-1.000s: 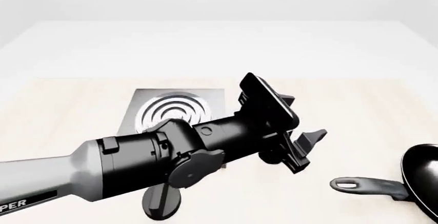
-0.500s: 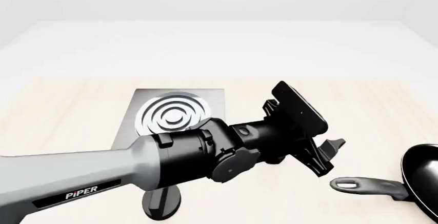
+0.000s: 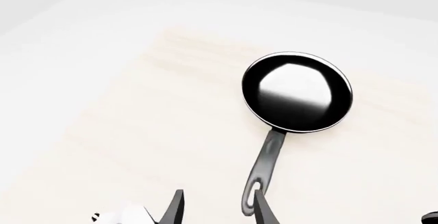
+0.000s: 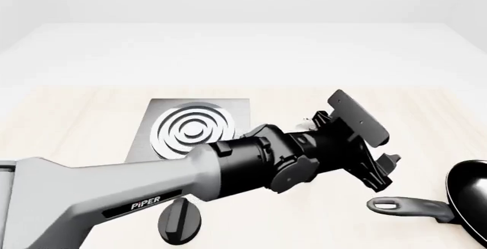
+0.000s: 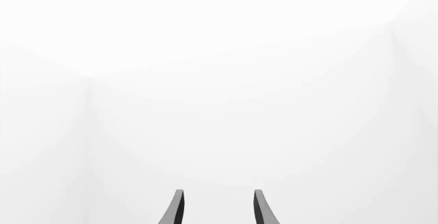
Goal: Put the frying pan on the stove.
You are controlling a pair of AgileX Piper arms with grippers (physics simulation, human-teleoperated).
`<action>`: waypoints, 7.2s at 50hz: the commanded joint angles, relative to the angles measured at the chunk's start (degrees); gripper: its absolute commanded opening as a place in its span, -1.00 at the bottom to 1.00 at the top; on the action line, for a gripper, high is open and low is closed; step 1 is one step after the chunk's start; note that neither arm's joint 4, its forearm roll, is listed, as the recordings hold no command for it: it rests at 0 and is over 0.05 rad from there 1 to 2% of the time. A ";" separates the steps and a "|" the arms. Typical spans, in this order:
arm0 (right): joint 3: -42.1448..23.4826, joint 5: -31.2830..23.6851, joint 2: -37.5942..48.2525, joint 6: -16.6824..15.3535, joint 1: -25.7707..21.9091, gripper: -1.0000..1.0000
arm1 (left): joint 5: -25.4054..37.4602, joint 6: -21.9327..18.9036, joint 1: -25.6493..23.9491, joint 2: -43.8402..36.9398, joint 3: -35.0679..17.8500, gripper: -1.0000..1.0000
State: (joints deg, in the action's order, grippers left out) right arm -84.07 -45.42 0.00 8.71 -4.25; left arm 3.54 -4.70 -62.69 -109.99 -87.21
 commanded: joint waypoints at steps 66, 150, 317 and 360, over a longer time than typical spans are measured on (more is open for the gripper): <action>1.50 1.60 0.00 -0.51 1.22 1.00 | 15.28 0.31 -4.11 -21.59 -28.45 1.00; 1.75 1.58 0.00 -1.99 -0.36 1.00 | 30.17 -1.38 -4.96 -40.77 -50.49 1.00; 1.47 0.51 0.00 -6.07 -4.01 1.00 | 26.69 -2.59 3.95 -27.07 -44.22 -1.00; 1.69 0.33 0.00 -7.10 -4.17 1.00 | 23.67 -3.09 9.85 -16.28 -36.17 -1.00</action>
State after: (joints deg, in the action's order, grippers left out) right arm -82.42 -45.07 0.00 1.77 -8.46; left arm 28.31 -7.07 -54.25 -129.89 -123.32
